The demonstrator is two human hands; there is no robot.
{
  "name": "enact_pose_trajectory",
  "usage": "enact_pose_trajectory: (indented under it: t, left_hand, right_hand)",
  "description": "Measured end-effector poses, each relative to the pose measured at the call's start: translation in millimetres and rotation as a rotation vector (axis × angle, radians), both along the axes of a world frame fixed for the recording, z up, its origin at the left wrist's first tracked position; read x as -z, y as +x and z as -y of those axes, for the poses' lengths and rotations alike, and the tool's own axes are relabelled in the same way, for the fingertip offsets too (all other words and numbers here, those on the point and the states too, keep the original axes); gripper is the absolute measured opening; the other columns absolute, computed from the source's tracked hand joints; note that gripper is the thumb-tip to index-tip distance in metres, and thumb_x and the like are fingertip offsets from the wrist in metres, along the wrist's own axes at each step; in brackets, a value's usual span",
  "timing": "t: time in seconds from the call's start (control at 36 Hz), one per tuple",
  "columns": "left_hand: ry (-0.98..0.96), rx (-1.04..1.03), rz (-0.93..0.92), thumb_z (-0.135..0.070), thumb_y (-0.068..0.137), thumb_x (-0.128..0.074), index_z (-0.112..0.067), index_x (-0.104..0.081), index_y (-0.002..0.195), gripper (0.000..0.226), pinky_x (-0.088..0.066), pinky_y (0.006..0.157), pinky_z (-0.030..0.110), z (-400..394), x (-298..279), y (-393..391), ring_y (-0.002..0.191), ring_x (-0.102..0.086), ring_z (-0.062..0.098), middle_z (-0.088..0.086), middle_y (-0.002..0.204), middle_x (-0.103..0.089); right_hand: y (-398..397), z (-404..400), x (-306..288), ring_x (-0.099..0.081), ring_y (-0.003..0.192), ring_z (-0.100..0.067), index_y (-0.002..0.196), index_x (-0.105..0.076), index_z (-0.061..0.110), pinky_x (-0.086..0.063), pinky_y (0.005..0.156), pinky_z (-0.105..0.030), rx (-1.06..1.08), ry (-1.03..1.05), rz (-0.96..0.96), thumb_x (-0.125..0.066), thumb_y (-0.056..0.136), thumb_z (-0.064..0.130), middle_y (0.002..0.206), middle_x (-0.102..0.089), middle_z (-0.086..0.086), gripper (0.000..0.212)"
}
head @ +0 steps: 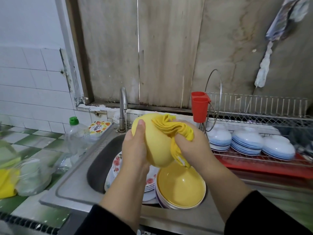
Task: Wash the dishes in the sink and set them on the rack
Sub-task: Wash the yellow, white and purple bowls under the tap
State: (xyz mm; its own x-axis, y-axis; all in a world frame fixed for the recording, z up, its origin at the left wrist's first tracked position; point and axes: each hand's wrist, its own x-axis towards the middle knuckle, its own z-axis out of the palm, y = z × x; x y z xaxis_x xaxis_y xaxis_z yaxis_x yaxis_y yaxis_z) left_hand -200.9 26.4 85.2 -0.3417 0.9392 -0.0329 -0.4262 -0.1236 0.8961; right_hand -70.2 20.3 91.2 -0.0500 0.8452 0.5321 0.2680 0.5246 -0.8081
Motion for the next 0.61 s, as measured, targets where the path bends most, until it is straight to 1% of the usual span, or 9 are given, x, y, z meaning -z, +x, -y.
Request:
enact_pose_trajectory:
  t: [0.11,0.19,0.25,0.33,0.39,0.44,0.5,0.53,0.61]
  left_hand:
    - [-0.017,-0.039,0.040,-0.041,0.091,-0.057,-0.023,-0.058,0.085,0.019,-0.051,0.071,0.036,-2,2,-11,0.079,-0.060,0.018,-0.001,0.089,-0.063]
    - [-0.019,-0.061,0.011,-0.043,0.092,-0.056,-0.023,-0.057,0.095,0.021,-0.042,0.061,0.029,0,5,-14,0.080,-0.055,0.015,-0.003,0.092,-0.059]
    - [-0.014,-0.051,-0.021,-0.043,0.092,-0.054,-0.026,-0.054,0.095,0.018,-0.042,0.061,0.029,1,5,-10,0.082,-0.055,0.014,-0.004,0.093,-0.057]
    - [0.004,-0.017,-0.100,-0.043,0.093,-0.053,-0.025,-0.055,0.089,0.019,-0.046,0.066,0.032,4,1,-2,0.083,-0.056,0.015,-0.004,0.093,-0.059]
    - [-0.004,-0.035,-0.143,-0.045,0.092,-0.053,-0.023,-0.057,0.098,0.024,-0.049,0.075,0.036,5,-1,-3,0.088,-0.057,0.018,-0.002,0.097,-0.059]
    - [-0.013,-0.059,-0.179,-0.046,0.092,-0.053,-0.026,-0.056,0.089,0.021,-0.049,0.073,0.035,5,0,-9,0.084,-0.056,0.015,-0.005,0.092,-0.057]
    - [-0.016,-0.071,-0.204,-0.046,0.092,-0.053,-0.028,-0.052,0.085,0.020,-0.041,0.059,0.027,6,2,-16,0.077,-0.051,0.010,-0.010,0.086,-0.053]
    - [-0.020,-0.072,-0.218,-0.046,0.093,-0.052,-0.028,-0.051,0.088,0.018,-0.037,0.056,0.025,7,3,-18,0.076,-0.050,0.008,-0.011,0.085,-0.052]
    - [-0.024,-0.069,-0.306,-0.048,0.092,-0.051,-0.028,-0.050,0.097,0.020,-0.034,0.053,0.024,7,4,-20,0.076,-0.049,0.008,-0.010,0.087,-0.052]
  right_hand:
    - [9,4,11,-0.054,0.062,0.003,0.078,-0.064,0.026,-0.043,0.062,-0.014,-0.096,-0.013,0.043,-0.049,0.073,0.014,0.065,-0.063,0.018,0.020]
    - [16,0,19,-0.054,0.062,-0.011,0.071,-0.064,0.014,-0.046,0.063,-0.033,0.007,-0.044,0.144,-0.048,0.070,0.019,0.063,-0.062,0.003,0.017]
    - [15,-4,16,-0.049,0.058,-0.010,0.068,-0.058,0.017,-0.043,0.062,-0.033,0.070,-0.073,0.154,-0.049,0.073,0.021,0.057,-0.055,0.006,0.012]
    - [6,-6,5,-0.051,0.054,0.001,0.073,-0.056,0.031,-0.043,0.057,-0.015,0.063,-0.096,0.034,-0.052,0.088,0.006,0.053,-0.056,0.019,0.029]
    - [4,-4,1,-0.051,0.053,0.002,0.076,-0.058,0.027,-0.041,0.054,-0.008,0.012,-0.137,-0.016,-0.051,0.090,0.002,0.054,-0.057,0.017,0.030]
    - [7,-3,3,-0.051,0.056,-0.007,0.076,-0.060,0.009,-0.043,0.056,-0.017,-0.052,-0.189,-0.019,-0.055,0.087,0.008,0.059,-0.055,0.002,0.012]
    - [14,-3,6,-0.054,0.063,-0.016,0.084,-0.059,-0.006,-0.045,0.061,-0.027,-0.088,-0.283,-0.030,-0.057,0.078,0.017,0.067,-0.057,-0.009,0.023]
    - [18,-3,7,-0.056,0.063,-0.018,0.084,-0.060,-0.005,-0.046,0.061,-0.028,-0.086,-0.342,-0.092,-0.059,0.079,0.016,0.067,-0.059,-0.010,0.021]
    - [26,-8,5,-0.065,0.065,-0.016,0.085,-0.066,0.013,-0.049,0.061,-0.026,-0.018,-0.421,-0.430,-0.056,0.089,0.012,0.069,-0.070,-0.002,0.011]
